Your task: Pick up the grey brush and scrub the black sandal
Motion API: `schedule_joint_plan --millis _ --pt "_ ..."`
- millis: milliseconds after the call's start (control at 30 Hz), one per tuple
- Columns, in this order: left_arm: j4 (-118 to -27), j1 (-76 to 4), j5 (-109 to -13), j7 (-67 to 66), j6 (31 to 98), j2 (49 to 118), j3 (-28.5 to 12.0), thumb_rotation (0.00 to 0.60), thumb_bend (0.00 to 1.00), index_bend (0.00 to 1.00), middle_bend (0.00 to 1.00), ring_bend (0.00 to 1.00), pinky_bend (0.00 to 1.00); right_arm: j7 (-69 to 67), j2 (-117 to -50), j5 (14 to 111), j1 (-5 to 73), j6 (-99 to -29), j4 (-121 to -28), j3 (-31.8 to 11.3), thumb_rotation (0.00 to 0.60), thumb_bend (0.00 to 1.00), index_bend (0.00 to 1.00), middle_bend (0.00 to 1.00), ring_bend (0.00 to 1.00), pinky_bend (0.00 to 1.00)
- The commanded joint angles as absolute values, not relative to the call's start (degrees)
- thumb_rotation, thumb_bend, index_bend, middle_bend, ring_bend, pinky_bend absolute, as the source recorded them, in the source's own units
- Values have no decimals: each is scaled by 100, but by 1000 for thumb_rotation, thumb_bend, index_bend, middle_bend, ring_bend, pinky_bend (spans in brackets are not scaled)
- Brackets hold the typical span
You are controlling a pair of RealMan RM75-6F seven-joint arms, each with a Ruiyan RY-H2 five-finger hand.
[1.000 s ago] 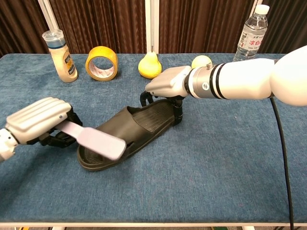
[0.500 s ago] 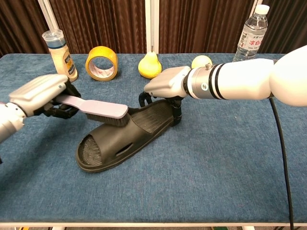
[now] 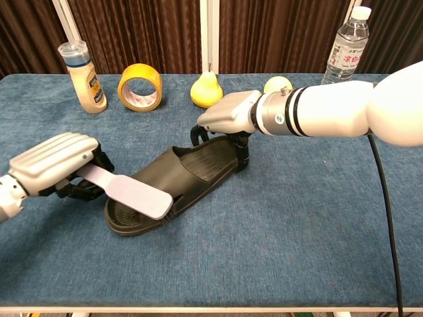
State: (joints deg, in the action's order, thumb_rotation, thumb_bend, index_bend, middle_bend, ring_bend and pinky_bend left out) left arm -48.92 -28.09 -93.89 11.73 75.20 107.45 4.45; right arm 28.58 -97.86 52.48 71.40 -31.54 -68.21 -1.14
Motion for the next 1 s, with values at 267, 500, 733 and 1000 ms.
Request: schedule_joint_plan --millis 267,500,733,1000 --pt "-5528 -2758 -8874 1334 7523 10288 -132 600 587 1000 1000 1000 1000 2872 -9526 4998 7192 -2957 -7111 -37 600 5 0 34 0 2" --pt "-5207 -2944 -8081 863 6600 10349 -581 600 581 1000 1000 1000 1000 2897 -8929 4925 7083 -3456 -7903 -44 600 0 0 0 0 0" --pt "-5546 -3030 -7318 131 5825 10205 -898 600 575 849 905 871 1000 2466 -7433 5554 6466 -4296 -9221 -82 600 0 0 0 0 0" --pt "-6051 -2987 -7316 -632 5836 9949 -726 600 506 507 589 550 869 1821 -6279 6418 5607 -4968 -9987 135 600 0 0 0 0 0"
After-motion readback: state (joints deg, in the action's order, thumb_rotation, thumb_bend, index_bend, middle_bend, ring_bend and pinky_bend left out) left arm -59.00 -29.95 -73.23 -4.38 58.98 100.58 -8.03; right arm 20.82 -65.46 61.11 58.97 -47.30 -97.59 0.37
